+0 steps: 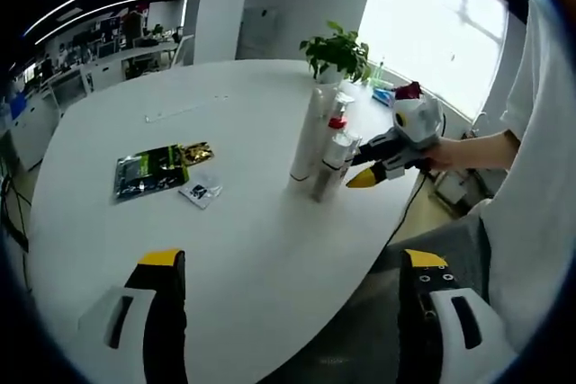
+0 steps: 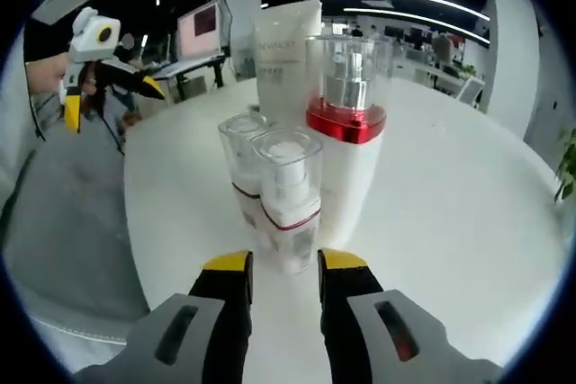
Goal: Arrange the skincare products in the storage area until every visible bottle or jar stands upright without overlapping.
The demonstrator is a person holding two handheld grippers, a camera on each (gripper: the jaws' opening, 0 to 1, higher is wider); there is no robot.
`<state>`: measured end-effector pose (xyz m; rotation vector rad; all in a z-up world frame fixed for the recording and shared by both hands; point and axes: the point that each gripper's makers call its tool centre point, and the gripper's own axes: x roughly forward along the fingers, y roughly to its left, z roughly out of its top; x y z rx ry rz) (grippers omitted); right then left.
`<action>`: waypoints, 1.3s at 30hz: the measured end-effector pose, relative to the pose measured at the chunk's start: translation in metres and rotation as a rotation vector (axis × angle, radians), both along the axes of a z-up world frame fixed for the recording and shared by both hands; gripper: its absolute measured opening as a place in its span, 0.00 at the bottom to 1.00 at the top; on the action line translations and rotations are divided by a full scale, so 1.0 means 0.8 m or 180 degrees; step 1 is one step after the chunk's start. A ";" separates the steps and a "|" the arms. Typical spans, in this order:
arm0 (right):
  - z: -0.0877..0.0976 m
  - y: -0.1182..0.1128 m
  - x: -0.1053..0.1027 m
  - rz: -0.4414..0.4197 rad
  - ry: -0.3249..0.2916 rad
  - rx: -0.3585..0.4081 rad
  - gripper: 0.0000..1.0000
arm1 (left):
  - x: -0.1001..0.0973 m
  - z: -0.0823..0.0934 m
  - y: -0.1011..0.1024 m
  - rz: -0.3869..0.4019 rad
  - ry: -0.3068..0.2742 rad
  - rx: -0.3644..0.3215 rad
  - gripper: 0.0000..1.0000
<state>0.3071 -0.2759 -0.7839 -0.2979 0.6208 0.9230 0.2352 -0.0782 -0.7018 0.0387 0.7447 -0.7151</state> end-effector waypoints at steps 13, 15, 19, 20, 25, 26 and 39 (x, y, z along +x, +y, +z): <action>0.024 0.009 -0.034 -0.0128 0.0050 0.0094 0.41 | -0.012 0.012 0.030 0.0314 -0.0134 0.0024 0.92; 0.030 0.013 -0.039 -0.0160 0.0049 0.0122 0.44 | -0.013 0.013 0.039 0.0368 -0.0164 0.0033 0.92; 0.047 0.021 -0.052 -0.0235 -0.0026 0.0162 0.50 | -0.013 0.017 0.053 0.0423 -0.0241 0.0030 0.92; 0.053 0.022 -0.055 -0.0317 -0.0056 0.0183 0.53 | -0.012 0.017 0.056 0.0431 -0.0252 0.0028 0.92; 0.068 0.025 -0.076 -0.0595 -0.0102 0.0230 0.61 | -0.010 0.018 0.076 0.0422 -0.0276 -0.0039 0.93; 0.069 0.026 -0.080 -0.0622 -0.0098 0.0234 0.62 | -0.011 0.018 0.082 0.0423 -0.0273 -0.0055 0.93; 0.089 0.037 -0.142 -0.1104 -0.0098 0.0247 0.74 | -0.050 0.007 0.156 0.0766 -0.0378 -0.0185 0.95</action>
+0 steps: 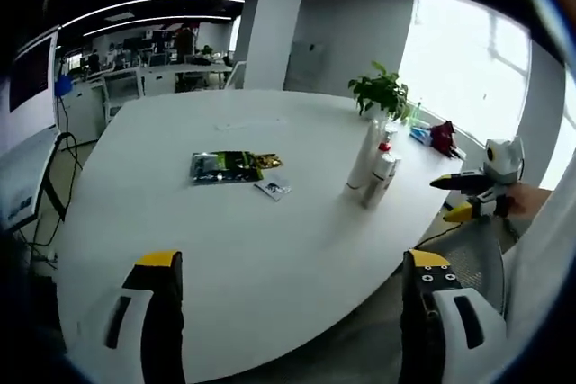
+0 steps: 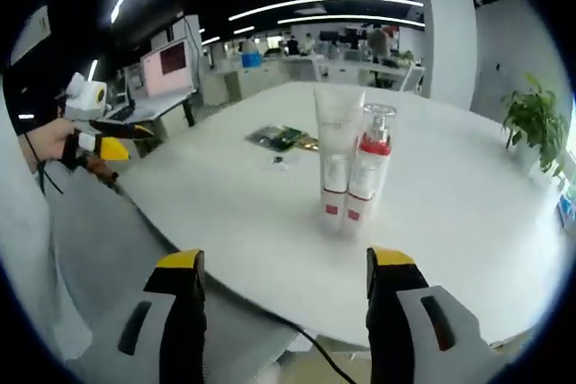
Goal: Arrange the skincare products in the storage area until every visible bottle or jar stands upright without overlapping.
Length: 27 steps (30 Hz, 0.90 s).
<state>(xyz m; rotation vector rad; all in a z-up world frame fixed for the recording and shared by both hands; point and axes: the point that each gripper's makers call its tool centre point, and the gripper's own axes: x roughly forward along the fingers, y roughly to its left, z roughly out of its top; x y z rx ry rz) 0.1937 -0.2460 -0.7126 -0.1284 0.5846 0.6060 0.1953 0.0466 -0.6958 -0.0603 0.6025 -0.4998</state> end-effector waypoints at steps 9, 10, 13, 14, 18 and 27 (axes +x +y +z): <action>0.011 0.026 -0.003 -0.0091 -0.0132 0.0027 0.85 | -0.037 -0.006 0.035 0.0136 -0.0053 -0.0064 0.97; 0.014 0.029 -0.002 -0.0117 -0.0164 0.0048 0.86 | -0.039 -0.006 0.035 0.0129 -0.0055 -0.0081 0.97; 0.018 0.037 0.001 -0.0160 -0.0218 0.0086 0.90 | -0.043 -0.010 0.036 0.0093 -0.0070 -0.0122 0.97; 0.021 0.041 0.003 -0.0191 -0.0271 0.0099 0.91 | -0.042 -0.006 0.034 0.0093 -0.0110 -0.0176 0.98; 0.024 0.056 0.007 -0.0230 -0.0329 0.0234 0.98 | -0.040 -0.008 0.033 0.0085 -0.0078 -0.0245 0.97; 0.010 0.065 0.008 -0.0184 -0.0378 0.0195 1.00 | -0.034 -0.026 0.033 0.0035 -0.0014 -0.0252 0.98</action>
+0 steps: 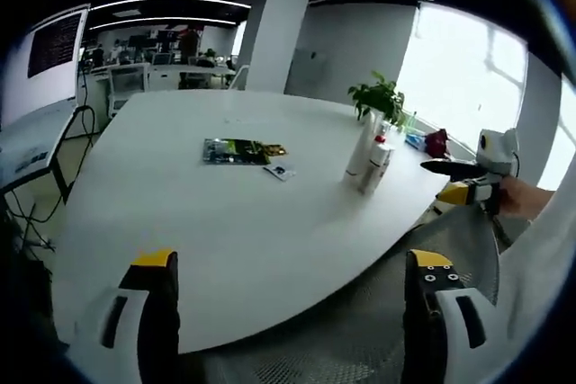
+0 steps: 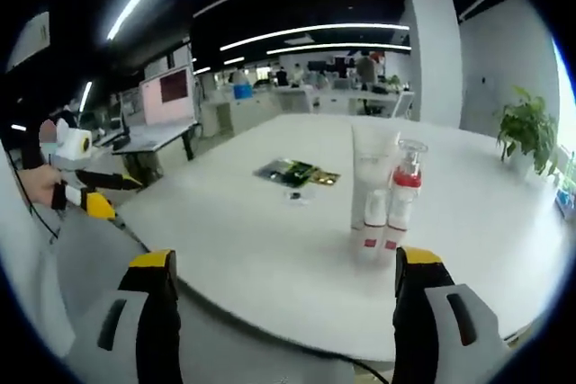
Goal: Arrange the skincare products in the storage area until every visible bottle or jar stands upright without overlapping.
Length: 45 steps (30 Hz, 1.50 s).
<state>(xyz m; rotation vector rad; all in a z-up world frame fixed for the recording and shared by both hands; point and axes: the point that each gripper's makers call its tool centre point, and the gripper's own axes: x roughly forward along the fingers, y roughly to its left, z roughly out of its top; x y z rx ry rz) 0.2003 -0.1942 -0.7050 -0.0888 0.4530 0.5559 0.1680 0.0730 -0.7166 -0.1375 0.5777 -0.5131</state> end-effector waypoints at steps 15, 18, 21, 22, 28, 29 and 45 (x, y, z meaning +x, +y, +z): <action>-0.003 0.002 -0.003 -0.0052 0.0082 -0.0027 1.00 | 0.009 0.003 0.000 -0.0111 0.0088 0.0169 0.97; -0.005 0.001 -0.004 -0.0054 0.0097 -0.0043 1.00 | 0.021 0.002 0.002 -0.0205 0.0066 0.0313 0.97; -0.004 0.001 -0.003 -0.0071 0.0109 -0.0001 1.00 | 0.035 0.007 0.003 -0.0213 0.0050 0.0324 0.97; -0.003 0.000 -0.004 -0.0080 0.0115 0.0016 1.00 | 0.041 0.008 0.002 -0.0215 0.0057 0.0335 0.97; -0.002 0.000 -0.005 -0.0109 0.0189 0.0106 1.00 | 0.075 0.010 -0.004 -0.0493 0.0063 0.0598 0.97; -0.003 0.001 -0.003 -0.0104 0.0198 0.0114 1.00 | 0.081 0.009 -0.004 -0.0537 0.0056 0.0640 0.97; -0.015 -0.011 -0.005 -0.0145 0.0376 0.0101 0.99 | 0.220 0.001 -0.024 -0.1218 0.0019 0.1314 0.97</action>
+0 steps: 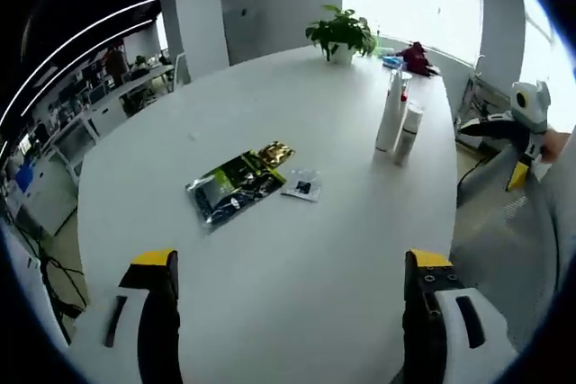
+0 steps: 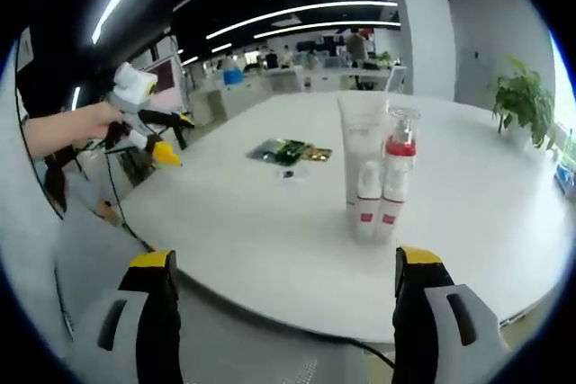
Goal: Arrange the skincare products in the storage area until every visible bottle or jar stands upright without overlapping.
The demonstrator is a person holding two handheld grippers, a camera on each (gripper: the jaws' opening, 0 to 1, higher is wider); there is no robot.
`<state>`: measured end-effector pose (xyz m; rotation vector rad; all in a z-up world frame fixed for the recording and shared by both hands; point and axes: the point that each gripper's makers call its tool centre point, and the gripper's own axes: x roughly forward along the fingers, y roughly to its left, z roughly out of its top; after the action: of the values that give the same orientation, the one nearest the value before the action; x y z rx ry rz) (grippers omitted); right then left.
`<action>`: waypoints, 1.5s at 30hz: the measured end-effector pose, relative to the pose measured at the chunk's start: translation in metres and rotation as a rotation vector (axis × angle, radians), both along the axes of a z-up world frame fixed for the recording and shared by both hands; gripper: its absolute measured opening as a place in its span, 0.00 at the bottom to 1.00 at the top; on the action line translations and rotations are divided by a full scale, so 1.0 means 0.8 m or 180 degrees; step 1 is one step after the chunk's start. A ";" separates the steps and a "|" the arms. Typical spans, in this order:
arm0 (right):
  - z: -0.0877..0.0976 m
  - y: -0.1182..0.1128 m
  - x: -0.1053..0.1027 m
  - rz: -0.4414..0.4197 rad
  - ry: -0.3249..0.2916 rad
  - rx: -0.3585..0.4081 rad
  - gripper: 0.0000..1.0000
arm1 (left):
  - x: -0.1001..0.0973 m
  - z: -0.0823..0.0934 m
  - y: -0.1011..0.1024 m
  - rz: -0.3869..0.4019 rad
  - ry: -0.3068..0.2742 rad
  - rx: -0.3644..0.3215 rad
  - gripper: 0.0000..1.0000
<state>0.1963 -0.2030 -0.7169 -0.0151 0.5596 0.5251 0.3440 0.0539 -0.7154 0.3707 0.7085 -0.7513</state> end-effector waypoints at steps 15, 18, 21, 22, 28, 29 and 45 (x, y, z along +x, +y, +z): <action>-0.013 -0.010 0.000 -0.0115 0.0196 -0.0054 0.97 | 0.094 -0.033 -0.018 -0.0769 0.0095 0.0553 0.97; -0.015 -0.008 -0.001 -0.0101 0.0241 -0.0088 0.98 | 0.104 -0.040 -0.020 -0.0813 0.0182 0.0538 0.95; -0.015 -0.007 -0.002 -0.0101 0.0288 -0.0088 0.99 | 0.116 -0.054 -0.022 -0.0872 0.0260 0.0662 0.95; -0.015 -0.007 -0.002 -0.0107 0.0313 -0.0070 0.99 | 0.117 -0.056 -0.025 -0.0892 0.0278 0.0666 0.95; -0.016 -0.009 -0.002 -0.0156 0.0368 -0.0027 0.99 | 0.136 -0.073 -0.029 -0.1035 0.0337 0.0793 0.96; -0.017 -0.009 -0.002 -0.0154 0.0371 -0.0045 0.99 | 0.138 -0.074 -0.027 -0.1079 0.0340 0.0846 0.97; -0.016 -0.015 0.000 -0.0300 0.0427 0.0061 0.98 | 0.192 -0.098 -0.046 -0.1908 0.0328 0.1311 0.95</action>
<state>0.1967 -0.2149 -0.7294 0.0649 0.6830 0.4416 0.4974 0.0168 -0.7938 0.9512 0.8614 -1.1964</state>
